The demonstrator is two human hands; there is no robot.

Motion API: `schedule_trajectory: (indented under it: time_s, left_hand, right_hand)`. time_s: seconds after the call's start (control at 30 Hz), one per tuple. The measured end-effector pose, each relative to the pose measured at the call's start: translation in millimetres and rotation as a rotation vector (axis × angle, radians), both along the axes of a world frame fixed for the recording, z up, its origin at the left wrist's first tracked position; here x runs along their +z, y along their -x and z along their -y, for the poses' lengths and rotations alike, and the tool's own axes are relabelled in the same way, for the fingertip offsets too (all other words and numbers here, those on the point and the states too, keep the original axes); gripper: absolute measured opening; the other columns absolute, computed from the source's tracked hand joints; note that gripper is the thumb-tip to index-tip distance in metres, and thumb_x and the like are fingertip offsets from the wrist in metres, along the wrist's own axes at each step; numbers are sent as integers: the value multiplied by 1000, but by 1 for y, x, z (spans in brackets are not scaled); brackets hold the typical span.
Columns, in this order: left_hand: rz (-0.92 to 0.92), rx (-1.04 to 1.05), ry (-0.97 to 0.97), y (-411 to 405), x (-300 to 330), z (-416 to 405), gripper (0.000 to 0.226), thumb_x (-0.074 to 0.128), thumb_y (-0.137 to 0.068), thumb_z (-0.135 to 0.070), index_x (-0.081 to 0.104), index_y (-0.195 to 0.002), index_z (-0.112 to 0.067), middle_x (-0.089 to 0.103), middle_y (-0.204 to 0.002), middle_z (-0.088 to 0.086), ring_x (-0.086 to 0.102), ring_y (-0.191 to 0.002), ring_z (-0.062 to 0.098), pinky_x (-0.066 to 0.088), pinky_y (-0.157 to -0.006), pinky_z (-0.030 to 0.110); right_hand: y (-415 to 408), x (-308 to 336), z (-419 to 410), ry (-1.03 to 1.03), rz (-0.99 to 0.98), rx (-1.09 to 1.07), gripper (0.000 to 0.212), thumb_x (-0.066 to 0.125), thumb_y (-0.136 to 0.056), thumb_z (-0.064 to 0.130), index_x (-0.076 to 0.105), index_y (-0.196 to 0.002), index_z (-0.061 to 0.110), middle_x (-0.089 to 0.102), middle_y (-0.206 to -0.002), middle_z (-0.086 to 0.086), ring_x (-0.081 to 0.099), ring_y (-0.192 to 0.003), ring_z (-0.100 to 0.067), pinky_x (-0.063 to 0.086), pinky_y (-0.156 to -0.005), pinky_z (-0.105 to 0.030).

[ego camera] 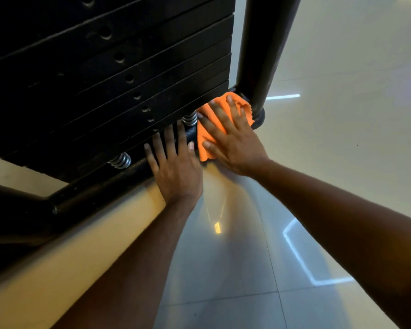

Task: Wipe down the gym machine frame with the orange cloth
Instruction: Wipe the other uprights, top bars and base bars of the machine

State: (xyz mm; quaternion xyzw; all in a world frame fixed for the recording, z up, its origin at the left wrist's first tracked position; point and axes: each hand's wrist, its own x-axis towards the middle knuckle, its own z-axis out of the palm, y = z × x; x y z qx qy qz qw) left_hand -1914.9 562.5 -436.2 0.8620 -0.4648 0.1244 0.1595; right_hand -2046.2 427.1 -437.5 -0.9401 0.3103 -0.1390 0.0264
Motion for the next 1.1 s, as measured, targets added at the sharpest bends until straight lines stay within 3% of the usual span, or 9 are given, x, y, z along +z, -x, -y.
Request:
schedule_trajectory:
  time_s: [0.1,0.23,0.37,0.5,0.67,0.77,0.87,0.97,1.1]
  left_hand:
    - [0,-23,20,-7,2,-3,53,33,-116,-33,33,-168,-24,35,-173,3,25,-162,30,14,-133,55]
    - [-9,-55,16,-13,7,-6,55,35,-114,-31,32,-168,-25,38,-171,2,28,-160,29,18,-132,54]
    - [-12,-65,17,-14,7,-7,57,38,-111,-30,32,-168,-24,39,-170,3,30,-158,29,19,-131,54]
    - [-26,-79,30,-19,8,-7,52,30,-116,-37,35,-167,-26,42,-169,2,32,-157,27,20,-130,51]
    - [-43,-84,11,-17,9,-7,56,35,-116,-47,33,-168,-26,40,-170,4,30,-159,30,16,-131,52]
    - [-45,-72,1,-14,9,-6,58,39,-114,-48,33,-167,-26,38,-171,5,28,-159,31,15,-131,53]
    - [-32,-76,-20,-17,11,-6,58,39,-114,-49,33,-167,-25,38,-171,6,28,-160,31,16,-131,53]
    - [-38,-88,-31,-18,13,-7,58,39,-114,-49,33,-167,-25,38,-171,6,28,-160,31,16,-131,53]
    - [-60,-84,-12,-16,14,-7,58,43,-113,-48,35,-167,-26,39,-171,6,29,-159,32,16,-131,54]
  right_hand:
    - [13,1,28,2,-4,-58,78,34,-111,70,2,-174,37,-3,-183,-4,-12,-168,-37,-4,-133,-63]
    - [-11,-10,-5,-94,159,-243,74,38,-113,60,9,-175,30,-4,-183,-8,-15,-166,-43,-13,-130,-60]
    - [-28,-14,-34,-167,161,-195,79,36,-111,69,6,-175,33,-10,-183,-3,-23,-164,-43,-8,-128,-69]
    - [6,-11,15,-12,34,-75,77,36,-112,68,8,-175,34,-1,-183,-4,-10,-167,-40,5,-131,-70]
    - [0,-10,1,-80,118,-230,74,36,-115,56,2,-175,30,-8,-183,-7,-16,-166,-43,0,-132,-69]
    - [-10,-21,-26,-95,105,-173,70,33,-117,52,1,-175,28,-12,-182,-8,-19,-164,-47,0,-130,-73]
    - [12,-17,0,-10,37,-57,69,30,-117,56,3,-175,31,-6,-183,-6,-13,-166,-43,5,-131,-70]
    - [30,-8,29,-12,35,-120,69,29,-117,56,-3,-174,34,-4,-183,-5,-10,-168,-35,5,-132,-66]
    - [-1,-8,-10,-17,120,-176,72,32,-116,53,7,-175,20,-5,-182,-8,-22,-165,-38,-7,-133,-60]
